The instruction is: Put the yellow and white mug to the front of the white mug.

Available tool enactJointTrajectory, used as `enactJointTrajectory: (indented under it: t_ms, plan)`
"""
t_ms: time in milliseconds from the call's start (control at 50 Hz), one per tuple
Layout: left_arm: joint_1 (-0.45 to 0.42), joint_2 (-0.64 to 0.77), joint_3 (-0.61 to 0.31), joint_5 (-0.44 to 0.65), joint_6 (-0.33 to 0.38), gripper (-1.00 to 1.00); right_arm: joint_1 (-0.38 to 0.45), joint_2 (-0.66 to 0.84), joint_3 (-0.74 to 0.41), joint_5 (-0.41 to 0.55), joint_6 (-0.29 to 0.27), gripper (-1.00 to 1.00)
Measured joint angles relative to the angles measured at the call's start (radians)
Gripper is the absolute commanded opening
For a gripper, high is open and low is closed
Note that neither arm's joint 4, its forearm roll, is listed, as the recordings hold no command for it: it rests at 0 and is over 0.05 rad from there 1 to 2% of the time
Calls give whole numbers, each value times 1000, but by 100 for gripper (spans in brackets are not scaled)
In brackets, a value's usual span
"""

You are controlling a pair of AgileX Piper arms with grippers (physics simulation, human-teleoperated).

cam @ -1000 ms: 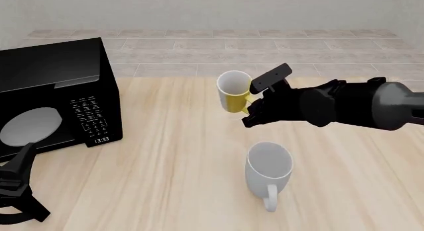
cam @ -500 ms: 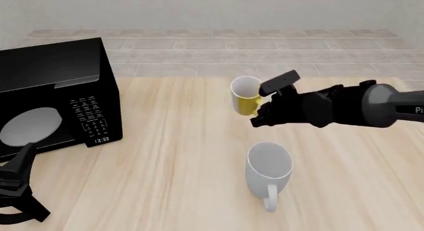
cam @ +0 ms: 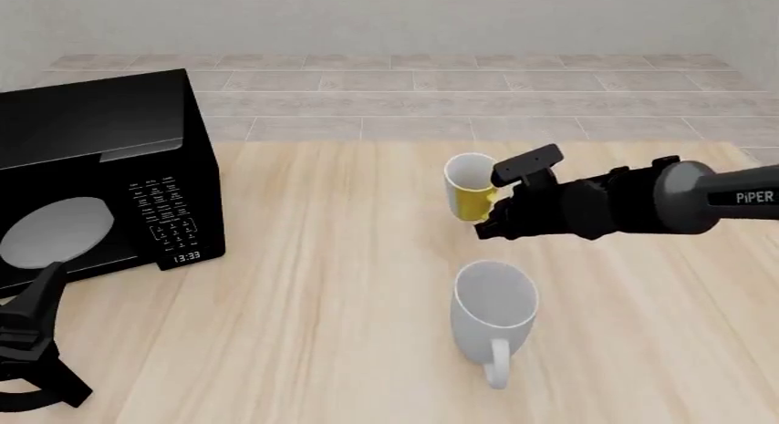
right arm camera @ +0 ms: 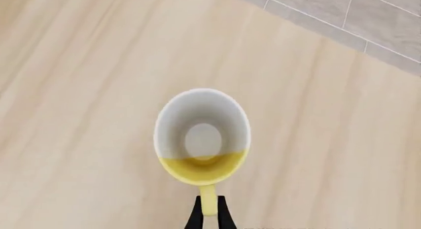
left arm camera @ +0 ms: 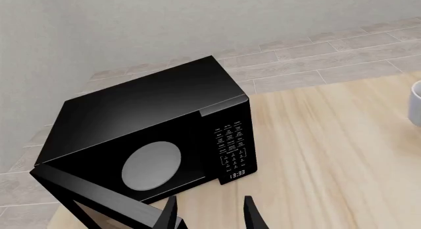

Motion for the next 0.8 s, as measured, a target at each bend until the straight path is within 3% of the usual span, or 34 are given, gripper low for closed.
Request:
enactJointTrajectory:
  t_ms: [800]
  plan:
    - [0, 0, 0, 0, 0, 100, -26, 49, 10, -21, 8, -100]
